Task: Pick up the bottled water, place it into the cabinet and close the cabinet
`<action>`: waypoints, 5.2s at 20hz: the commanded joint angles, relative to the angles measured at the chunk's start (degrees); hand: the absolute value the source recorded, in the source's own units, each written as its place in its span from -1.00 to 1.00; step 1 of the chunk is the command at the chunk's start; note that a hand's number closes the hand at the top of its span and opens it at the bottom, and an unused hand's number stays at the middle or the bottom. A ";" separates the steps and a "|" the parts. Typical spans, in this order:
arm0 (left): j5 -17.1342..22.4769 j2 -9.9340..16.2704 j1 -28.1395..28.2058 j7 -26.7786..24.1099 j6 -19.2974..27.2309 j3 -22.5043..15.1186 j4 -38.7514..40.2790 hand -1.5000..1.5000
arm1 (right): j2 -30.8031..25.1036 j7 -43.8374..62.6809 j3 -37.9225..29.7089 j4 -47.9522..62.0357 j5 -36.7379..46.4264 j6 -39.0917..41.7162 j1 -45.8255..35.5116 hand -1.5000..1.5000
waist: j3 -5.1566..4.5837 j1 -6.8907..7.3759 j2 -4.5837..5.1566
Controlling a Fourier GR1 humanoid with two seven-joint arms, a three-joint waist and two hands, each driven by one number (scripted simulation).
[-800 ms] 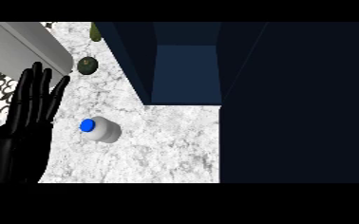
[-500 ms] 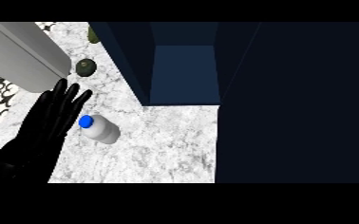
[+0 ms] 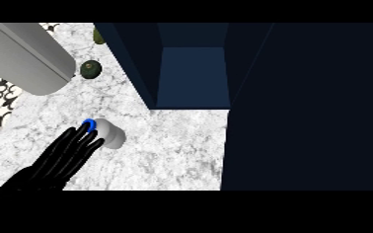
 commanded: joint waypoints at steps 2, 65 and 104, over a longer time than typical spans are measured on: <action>10.91 5.93 3.75 2.82 -5.01 8.07 -1.15 -1.00 | 0.62 -2.94 3.28 -4.00 -1.45 3.15 10.45 -1.00 | 0.03 -0.05 -0.02; -33.97 1.87 -36.88 -43.05 -21.10 20.49 91.08 -1.00 | -3.94 -23.37 12.39 0.46 2.06 7.25 25.96 -1.00 | -0.10 -1.31 0.38; -34.84 -4.54 -44.08 -47.67 -29.07 13.64 104.51 1.00 | -2.66 -22.03 11.78 5.63 0.56 5.42 18.46 -1.00 | -0.14 -0.96 0.63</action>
